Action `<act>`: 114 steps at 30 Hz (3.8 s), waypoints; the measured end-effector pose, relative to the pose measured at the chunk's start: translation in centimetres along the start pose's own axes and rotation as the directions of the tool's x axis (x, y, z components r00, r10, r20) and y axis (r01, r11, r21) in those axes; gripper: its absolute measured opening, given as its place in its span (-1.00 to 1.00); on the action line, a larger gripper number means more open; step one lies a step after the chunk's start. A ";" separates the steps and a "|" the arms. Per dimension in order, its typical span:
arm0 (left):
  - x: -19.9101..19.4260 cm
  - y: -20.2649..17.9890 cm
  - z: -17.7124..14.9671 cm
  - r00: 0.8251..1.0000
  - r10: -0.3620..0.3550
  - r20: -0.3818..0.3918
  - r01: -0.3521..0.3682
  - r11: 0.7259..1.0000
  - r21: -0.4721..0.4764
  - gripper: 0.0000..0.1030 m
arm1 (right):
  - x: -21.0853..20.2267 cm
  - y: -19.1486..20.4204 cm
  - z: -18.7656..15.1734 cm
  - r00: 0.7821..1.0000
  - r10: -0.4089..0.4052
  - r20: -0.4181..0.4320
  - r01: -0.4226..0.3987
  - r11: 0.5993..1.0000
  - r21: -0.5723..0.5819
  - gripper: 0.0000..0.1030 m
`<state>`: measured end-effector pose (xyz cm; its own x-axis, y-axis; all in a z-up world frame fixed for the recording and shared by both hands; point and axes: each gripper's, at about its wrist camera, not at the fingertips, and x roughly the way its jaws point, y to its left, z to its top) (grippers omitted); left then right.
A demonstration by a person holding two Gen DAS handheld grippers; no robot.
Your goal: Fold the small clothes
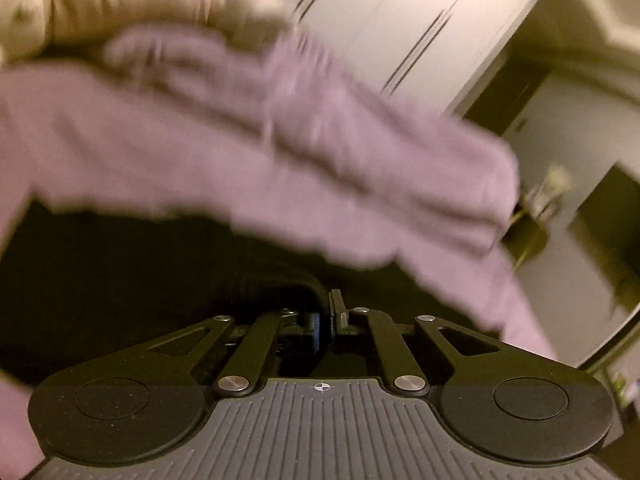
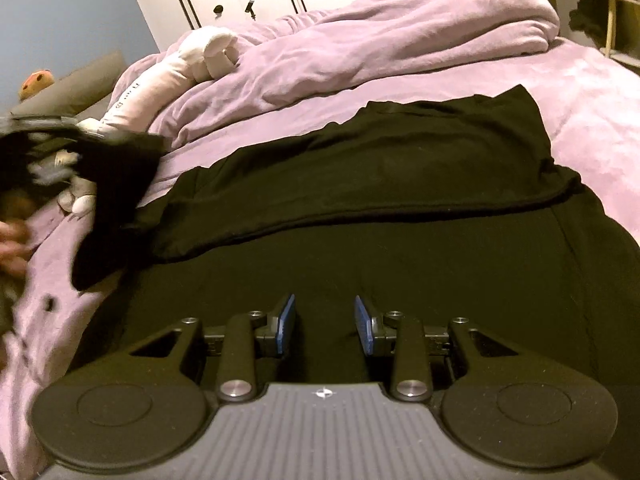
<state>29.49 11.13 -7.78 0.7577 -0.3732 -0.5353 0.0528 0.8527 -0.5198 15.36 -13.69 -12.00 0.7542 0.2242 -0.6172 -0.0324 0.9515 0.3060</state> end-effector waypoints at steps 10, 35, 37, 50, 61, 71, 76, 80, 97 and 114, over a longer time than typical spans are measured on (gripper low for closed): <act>-6.4 1.6 -5.1 0.977 0.202 0.063 -0.205 0.978 0.048 -0.06 | 2.8 0.2 4.7 0.992 0.127 -0.015 -0.125 0.989 0.081 -0.38; -14.2 6.6 -3.4 0.967 0.255 -0.014 -0.254 0.956 -0.148 0.00 | 8.5 10.3 7.1 0.985 -0.046 0.169 0.084 0.969 -0.232 -0.93; -13.6 6.3 -3.1 0.963 0.270 -0.003 -0.267 0.952 -0.151 0.08 | 7.2 5.8 8.3 0.970 -0.118 0.212 0.126 0.992 -0.023 -0.93; -5.4 2.9 -4.1 0.953 0.280 -0.114 -0.282 0.959 -0.007 0.17 | 6.7 -6.9 8.3 0.983 -0.138 0.124 0.092 0.943 0.321 -0.62; -3.5 1.4 -3.3 0.952 0.286 -0.111 -0.284 0.958 0.034 0.18 | 2.8 -8.2 10.7 0.883 -0.272 0.382 0.157 0.939 0.305 -0.91; -2.5 0.9 -3.3 0.941 0.305 -0.146 -0.300 0.952 0.053 0.18 | 3.6 -15.7 7.9 0.964 -0.199 0.177 0.097 0.881 0.463 -0.77; -2.0 0.1 -3.0 0.939 0.314 -0.138 -0.301 0.948 0.105 0.18 | 4.4 -13.8 9.7 0.960 -0.223 0.171 0.160 0.935 0.318 -0.89; -2.0 0.0 -2.5 0.930 0.348 -0.117 -0.337 0.935 0.108 0.18 | 3.2 -13.9 9.8 0.900 -0.395 0.184 0.331 0.894 0.301 -0.86; 6.7 -1.3 -0.9 0.927 0.371 -0.063 -0.358 0.921 0.155 0.26 | 11.7 -3.7 8.3 0.979 0.190 0.072 -0.196 0.976 0.098 -0.82; 2.6 -0.5 -2.9 0.906 0.417 -0.071 -0.393 0.891 0.227 0.32 | 1.3 -14.0 8.3 0.961 -0.165 0.223 0.124 0.974 0.188 -0.43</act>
<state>29.60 8.67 -10.86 0.6624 -0.0083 -0.7491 -0.1030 0.9894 -0.1021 22.24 -28.45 -11.07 0.8760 0.0112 -0.4821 0.1854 0.9151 0.3582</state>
